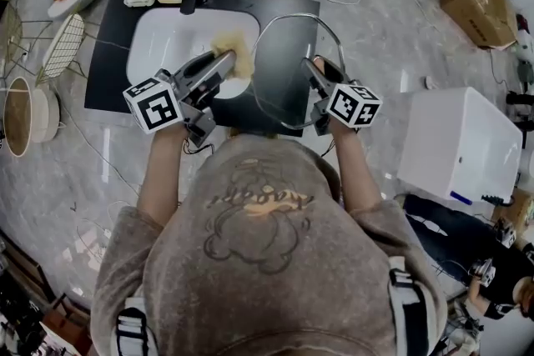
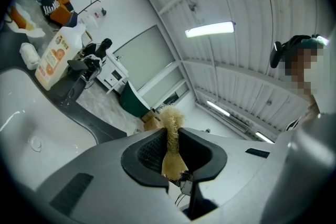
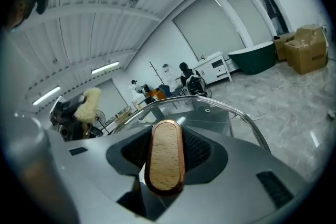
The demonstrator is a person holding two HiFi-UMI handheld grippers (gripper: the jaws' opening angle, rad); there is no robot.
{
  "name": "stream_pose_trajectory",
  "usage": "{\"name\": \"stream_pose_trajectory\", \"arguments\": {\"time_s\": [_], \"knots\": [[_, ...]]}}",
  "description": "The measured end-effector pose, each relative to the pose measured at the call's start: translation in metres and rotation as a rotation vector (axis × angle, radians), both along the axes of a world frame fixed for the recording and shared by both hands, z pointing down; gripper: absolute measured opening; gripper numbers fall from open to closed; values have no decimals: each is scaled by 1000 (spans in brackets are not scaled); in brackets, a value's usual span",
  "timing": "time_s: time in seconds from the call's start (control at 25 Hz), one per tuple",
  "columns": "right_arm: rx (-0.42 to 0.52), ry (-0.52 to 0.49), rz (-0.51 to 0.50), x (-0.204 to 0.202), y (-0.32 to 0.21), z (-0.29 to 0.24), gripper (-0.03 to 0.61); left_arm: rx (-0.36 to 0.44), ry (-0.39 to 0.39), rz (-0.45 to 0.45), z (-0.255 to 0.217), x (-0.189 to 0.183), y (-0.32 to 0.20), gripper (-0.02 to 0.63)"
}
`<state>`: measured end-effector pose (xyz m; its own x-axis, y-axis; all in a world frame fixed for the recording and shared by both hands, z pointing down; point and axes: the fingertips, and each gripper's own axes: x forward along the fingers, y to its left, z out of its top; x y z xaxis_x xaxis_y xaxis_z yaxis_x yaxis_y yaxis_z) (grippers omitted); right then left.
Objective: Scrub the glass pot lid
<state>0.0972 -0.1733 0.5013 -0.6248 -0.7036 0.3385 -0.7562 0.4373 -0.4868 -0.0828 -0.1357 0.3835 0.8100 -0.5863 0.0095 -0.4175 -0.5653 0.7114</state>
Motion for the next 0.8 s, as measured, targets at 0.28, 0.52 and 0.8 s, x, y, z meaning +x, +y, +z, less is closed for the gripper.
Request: {"name": "stream_pose_trajectory", "arguments": {"time_s": [0.28,0.52,0.8], "knots": [[-33,167,-75,-24,-21,35,170,-8,-7,-64,4,-20,0,74],[-72,291,-137,-40,-42,72,170,-21,-29,-115,13,-36,0,74],[-124,369,-204,-56,-58,105,170,-39,-44,-158,21,-46,0,74]]}}
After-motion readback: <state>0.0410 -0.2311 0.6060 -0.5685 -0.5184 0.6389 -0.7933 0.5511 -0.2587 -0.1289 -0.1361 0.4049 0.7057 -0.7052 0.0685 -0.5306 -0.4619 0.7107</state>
